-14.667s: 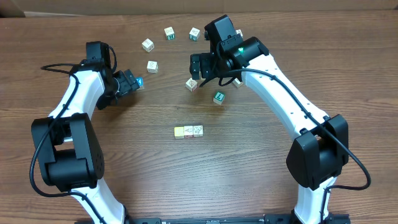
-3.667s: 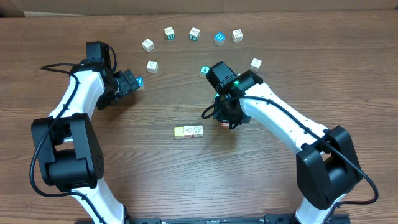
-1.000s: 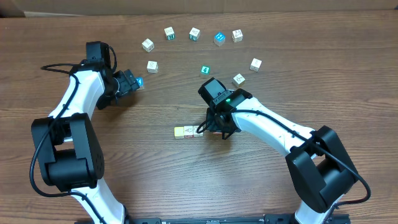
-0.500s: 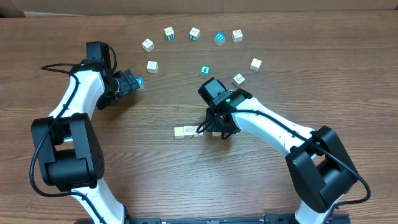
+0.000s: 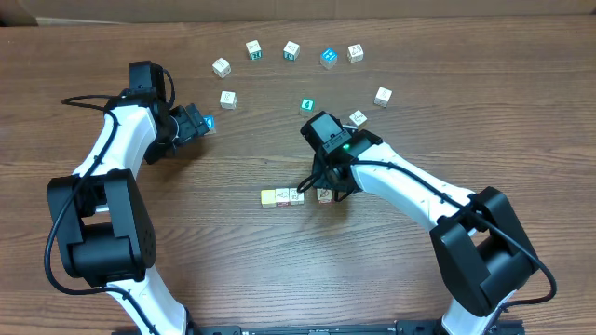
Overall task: Form a horizontal line
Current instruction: 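Lower the leaf block beside the row's right block and release, then raise the open right gripper above the placed leaf block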
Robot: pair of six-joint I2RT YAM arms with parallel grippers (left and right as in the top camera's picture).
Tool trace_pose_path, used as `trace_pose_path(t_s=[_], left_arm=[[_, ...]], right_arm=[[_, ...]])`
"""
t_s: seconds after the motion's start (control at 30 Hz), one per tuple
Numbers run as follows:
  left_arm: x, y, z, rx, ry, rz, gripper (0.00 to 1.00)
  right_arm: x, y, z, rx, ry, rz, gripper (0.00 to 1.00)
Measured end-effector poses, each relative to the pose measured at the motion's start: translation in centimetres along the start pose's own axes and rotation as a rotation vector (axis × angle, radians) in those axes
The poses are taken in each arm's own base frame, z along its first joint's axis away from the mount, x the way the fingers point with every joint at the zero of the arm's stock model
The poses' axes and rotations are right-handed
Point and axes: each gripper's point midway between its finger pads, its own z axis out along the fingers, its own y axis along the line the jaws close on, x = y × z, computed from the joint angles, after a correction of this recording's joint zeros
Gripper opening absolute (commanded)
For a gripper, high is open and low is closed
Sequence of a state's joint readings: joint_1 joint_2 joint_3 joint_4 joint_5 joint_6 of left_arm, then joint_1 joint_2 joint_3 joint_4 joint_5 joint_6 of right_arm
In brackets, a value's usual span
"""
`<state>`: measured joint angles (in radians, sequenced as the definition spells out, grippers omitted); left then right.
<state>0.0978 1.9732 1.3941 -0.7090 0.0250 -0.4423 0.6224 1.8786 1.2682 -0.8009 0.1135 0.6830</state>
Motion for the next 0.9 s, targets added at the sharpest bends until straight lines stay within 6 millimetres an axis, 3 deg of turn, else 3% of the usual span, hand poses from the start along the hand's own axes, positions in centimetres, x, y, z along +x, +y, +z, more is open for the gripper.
trace_pose_path(t_s=[0.1,0.27,0.6,0.9], left_arm=[[0.0,0.0,0.0,0.000,0.000,0.000,1.00],[0.0,0.0,0.0,0.000,0.000,0.000,1.00],[0.0,0.0,0.0,0.000,0.000,0.000,1.00],[0.0,0.0,0.0,0.000,0.000,0.000,1.00]], right_arm=[[-0.1,0.0,0.0,-0.001,-0.002,0.002,0.66],[-0.2,0.0,0.0,0.002,-0.009,0.008,0.55],[-0.3,-1.5,0.0,0.061,-0.015,0.082,0.04],[-0.9,-4.3,0.4,0.110,-0.003,0.267,0.04]])
